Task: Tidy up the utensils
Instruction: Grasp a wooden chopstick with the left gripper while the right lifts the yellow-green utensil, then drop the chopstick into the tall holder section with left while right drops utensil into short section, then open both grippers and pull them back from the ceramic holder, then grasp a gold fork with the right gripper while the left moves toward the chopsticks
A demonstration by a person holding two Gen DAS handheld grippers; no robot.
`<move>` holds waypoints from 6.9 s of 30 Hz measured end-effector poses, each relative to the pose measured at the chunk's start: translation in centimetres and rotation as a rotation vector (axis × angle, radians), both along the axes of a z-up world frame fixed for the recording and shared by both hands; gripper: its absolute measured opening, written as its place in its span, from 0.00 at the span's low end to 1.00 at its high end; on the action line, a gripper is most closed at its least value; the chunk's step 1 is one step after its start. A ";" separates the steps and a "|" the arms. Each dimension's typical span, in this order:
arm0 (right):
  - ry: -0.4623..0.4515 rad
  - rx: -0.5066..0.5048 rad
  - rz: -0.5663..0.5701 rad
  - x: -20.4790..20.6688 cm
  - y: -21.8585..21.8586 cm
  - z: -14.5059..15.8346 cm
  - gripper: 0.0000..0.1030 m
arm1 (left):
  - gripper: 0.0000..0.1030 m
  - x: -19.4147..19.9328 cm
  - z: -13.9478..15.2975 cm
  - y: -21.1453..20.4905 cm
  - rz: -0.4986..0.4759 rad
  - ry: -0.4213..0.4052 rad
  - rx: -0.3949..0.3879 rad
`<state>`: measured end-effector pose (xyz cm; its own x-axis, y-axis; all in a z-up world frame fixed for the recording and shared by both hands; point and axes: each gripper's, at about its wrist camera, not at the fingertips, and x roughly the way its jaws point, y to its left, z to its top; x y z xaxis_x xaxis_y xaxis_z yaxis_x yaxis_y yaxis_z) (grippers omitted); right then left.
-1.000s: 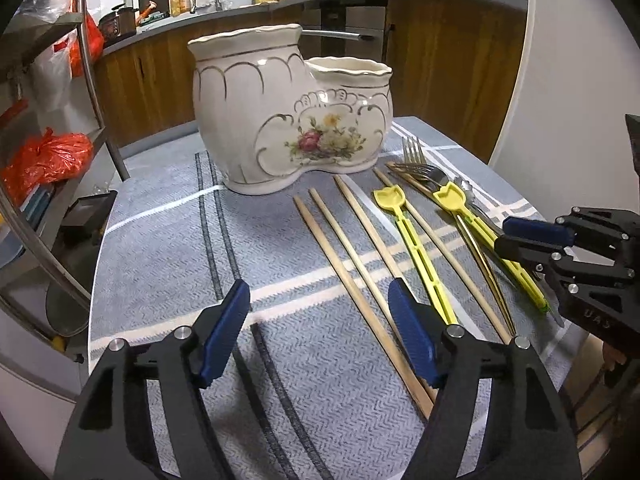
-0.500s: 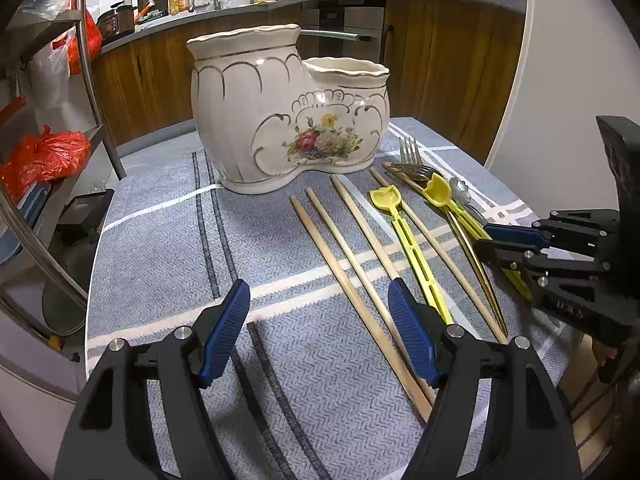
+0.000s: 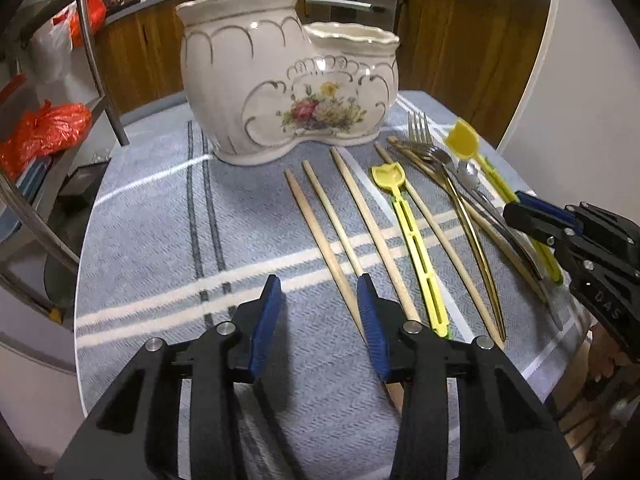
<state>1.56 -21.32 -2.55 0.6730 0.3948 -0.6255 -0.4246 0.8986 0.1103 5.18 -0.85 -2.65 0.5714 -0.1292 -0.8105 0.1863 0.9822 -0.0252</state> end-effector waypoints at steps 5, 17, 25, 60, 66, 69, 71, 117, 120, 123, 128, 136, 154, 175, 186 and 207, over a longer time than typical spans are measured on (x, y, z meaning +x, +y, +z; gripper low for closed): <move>-0.030 0.028 0.017 -0.6 -0.1 0.3 0.08 | 0.32 0.4 -0.1 -0.9 0.016 -0.003 0.059; -0.087 0.087 0.023 -1.7 -1.0 0.7 0.08 | 0.06 1.7 0.5 0.4 -0.030 -0.010 0.006; -0.124 0.139 0.006 -1.8 -1.4 1.3 0.08 | 0.06 -1.1 1.9 2.2 -0.125 -0.172 -0.027; -0.112 0.496 -0.031 17.7 3.5 6.4 0.08 | 0.06 13.2 14.9 4.7 -0.022 -0.669 -0.259; -0.163 0.379 -0.065 18.1 5.0 6.0 0.08 | 0.06 15.0 13.2 4.8 0.049 -0.680 -0.224; -0.180 0.326 -0.071 18.3 5.7 5.7 0.08 | 0.06 15.6 12.6 4.7 0.062 -0.672 -0.209; -0.190 0.292 -0.069 18.0 6.2 5.6 0.08 | 0.06 15.6 12.1 4.8 0.061 -0.664 -0.206; -0.300 0.183 -0.181 10.9 2.0 8.5 0.95 | 0.95 6.7 10.3 5.6 0.128 -0.647 -0.137; -0.313 0.157 -0.210 10.8 1.4 8.8 0.95 | 0.95 5.8 10.8 5.6 0.139 -0.675 -0.118; -0.280 0.148 -0.217 10.7 0.8 8.3 0.95 | 0.95 5.2 10.9 5.5 0.142 -0.671 -0.094; -0.268 0.128 -0.229 9.9 -0.4 7.5 0.95 | 0.95 4.4 10.2 5.1 0.112 -0.612 -0.083; -0.202 0.107 -0.234 8.0 -1.7 5.6 0.95 | 0.95 2.6 8.1 4.5 0.080 -0.507 -0.105; -0.011 -0.191 -0.170 5.4 2.2 0.8 0.95 | 0.95 0.4 3.3 3.6 0.050 -0.318 -0.109; 0.080 -0.318 -0.106 7.9 5.6 -0.9 0.40 | 0.95 0.0 2.9 3.2 -0.011 -0.296 -0.144; 0.063 -0.183 -0.078 7.6 3.9 0.0 0.09 | 0.95 0.8 2.1 1.9 0.019 -0.255 -0.093; 0.021 0.012 -0.036 8.6 -0.1 1.5 0.03 | 0.66 1.9 1.0 -1.5 -0.001 -0.121 0.056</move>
<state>10.16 -21.42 -1.05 0.6741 0.3778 -0.6348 -0.3891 0.9120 0.1296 7.03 -2.38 -1.70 0.6651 -0.0866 -0.7418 0.1856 0.9813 0.0519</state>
